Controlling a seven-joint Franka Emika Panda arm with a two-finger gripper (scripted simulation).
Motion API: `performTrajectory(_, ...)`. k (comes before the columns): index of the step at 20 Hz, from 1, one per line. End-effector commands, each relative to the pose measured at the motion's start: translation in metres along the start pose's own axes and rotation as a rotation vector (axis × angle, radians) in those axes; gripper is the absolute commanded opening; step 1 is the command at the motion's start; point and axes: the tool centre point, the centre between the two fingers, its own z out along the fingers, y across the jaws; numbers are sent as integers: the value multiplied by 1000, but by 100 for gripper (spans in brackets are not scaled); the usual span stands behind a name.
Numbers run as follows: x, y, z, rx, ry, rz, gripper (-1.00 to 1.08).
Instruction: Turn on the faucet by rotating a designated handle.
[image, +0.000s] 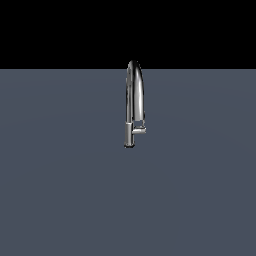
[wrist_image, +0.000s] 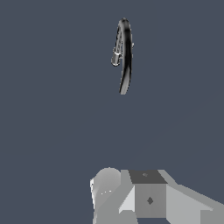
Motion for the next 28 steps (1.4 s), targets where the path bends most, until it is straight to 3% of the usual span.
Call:
performTrajectory(1, 0, 0, 0, 0, 0, 0, -100)
performTrajectory(14, 23, -1, 3, 50, -53, 49, -100)
performTrajectory(28, 94, 4, 22, 211, -224, 204, -100)
